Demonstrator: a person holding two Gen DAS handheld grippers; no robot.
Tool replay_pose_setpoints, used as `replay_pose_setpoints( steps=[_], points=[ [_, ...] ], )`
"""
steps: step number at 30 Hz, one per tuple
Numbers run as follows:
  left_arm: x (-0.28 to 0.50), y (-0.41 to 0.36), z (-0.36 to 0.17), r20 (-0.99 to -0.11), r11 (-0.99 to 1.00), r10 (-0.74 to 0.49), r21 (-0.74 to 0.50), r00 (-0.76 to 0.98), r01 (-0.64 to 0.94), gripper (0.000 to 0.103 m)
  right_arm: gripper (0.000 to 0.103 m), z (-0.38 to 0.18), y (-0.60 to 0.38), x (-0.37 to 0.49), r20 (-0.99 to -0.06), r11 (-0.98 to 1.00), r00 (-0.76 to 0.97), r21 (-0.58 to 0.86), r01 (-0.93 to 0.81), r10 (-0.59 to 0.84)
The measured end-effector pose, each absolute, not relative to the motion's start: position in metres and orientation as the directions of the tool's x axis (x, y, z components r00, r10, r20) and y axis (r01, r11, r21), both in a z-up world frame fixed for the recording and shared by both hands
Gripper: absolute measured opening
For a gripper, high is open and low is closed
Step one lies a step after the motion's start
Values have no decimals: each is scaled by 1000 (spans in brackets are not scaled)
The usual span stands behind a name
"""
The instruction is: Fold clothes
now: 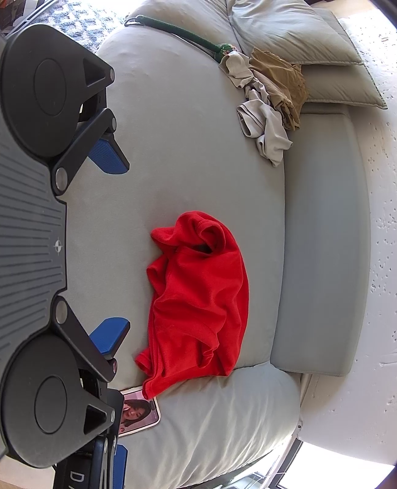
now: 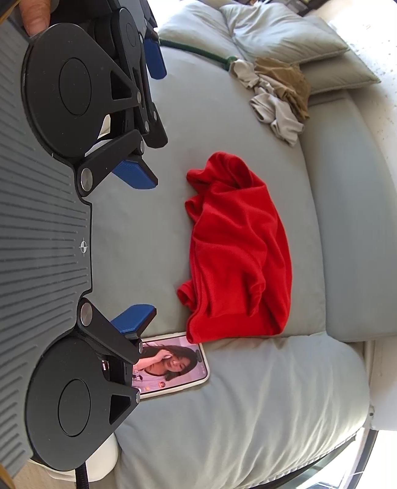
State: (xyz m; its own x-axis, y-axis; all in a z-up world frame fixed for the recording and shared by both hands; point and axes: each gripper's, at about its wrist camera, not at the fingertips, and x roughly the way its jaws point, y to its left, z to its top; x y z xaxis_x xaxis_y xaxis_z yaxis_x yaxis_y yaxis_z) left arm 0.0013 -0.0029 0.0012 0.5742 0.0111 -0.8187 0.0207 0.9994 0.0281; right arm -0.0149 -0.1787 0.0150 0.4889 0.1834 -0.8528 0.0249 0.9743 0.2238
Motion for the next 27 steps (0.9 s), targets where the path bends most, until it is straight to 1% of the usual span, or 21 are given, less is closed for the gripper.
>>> replay_pose_setpoints(
  steps=[23,27],
  points=[
    [3,-3,-2,-827,1000,3,20,563,24,101,84,14,-177,-13,-857,975,483,221,27,180],
    [6,3,-7,-836,1000,12,15,549,0,101,84,10,-176,-11,-863,977,474,213,27,176]
  ],
)
